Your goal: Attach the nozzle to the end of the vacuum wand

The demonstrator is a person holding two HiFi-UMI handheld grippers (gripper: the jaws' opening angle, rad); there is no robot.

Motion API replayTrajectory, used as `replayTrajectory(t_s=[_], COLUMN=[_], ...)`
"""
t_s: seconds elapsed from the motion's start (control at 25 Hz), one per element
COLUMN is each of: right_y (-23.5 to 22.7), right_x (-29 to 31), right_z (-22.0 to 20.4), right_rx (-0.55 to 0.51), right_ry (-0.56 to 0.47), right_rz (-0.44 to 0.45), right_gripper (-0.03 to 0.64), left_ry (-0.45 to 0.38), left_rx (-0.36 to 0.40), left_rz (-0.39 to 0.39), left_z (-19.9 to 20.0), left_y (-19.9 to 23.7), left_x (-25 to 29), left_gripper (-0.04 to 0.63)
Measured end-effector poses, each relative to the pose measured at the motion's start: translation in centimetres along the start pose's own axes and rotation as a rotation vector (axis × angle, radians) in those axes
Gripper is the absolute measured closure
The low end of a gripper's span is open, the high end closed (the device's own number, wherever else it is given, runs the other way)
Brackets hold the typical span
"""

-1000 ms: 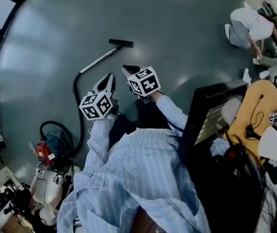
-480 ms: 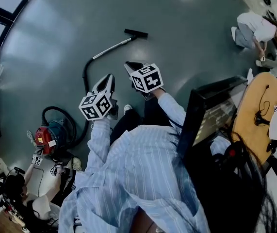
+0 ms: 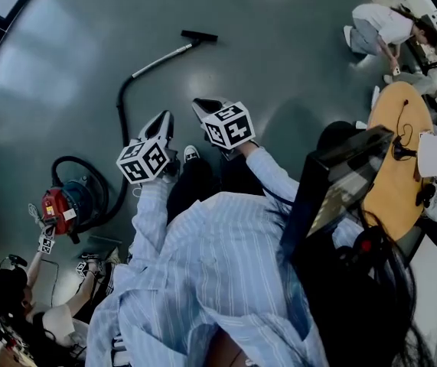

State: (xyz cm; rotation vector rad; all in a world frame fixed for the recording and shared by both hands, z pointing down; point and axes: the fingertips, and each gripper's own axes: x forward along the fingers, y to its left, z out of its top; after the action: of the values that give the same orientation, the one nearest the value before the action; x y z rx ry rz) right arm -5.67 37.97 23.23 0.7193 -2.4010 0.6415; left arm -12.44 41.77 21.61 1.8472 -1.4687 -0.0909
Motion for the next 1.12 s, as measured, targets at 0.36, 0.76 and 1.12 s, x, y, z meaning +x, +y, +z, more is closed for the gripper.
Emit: replayTrajectory(t_s=[0.36, 0.76, 1.12], right_y=[-1.1, -2.9, -0.6], right_x=[-8.4, -20.2, -23.3], right_z=[-6.5, -18.0, -19.7], right_rx=[0.000, -0.030, 0.013], right_ry=[-0.016, 0.025, -0.017], right_rz=[-0.003, 0.028, 0.084], right_gripper=[0.598, 0.598, 0.598], left_ry=[-0.030, -0.009, -0.042], left_rx=[0.009, -0.018, -0.028], left_rz=[-0.003, 0.045, 0.037], left_z=[-5.2, -17.6, -19.1], left_y=[-6.9, -17.7, -20.8], left_x=[-1.9, -4.4, -7.7], left_gripper=[0.583, 0.583, 0.583])
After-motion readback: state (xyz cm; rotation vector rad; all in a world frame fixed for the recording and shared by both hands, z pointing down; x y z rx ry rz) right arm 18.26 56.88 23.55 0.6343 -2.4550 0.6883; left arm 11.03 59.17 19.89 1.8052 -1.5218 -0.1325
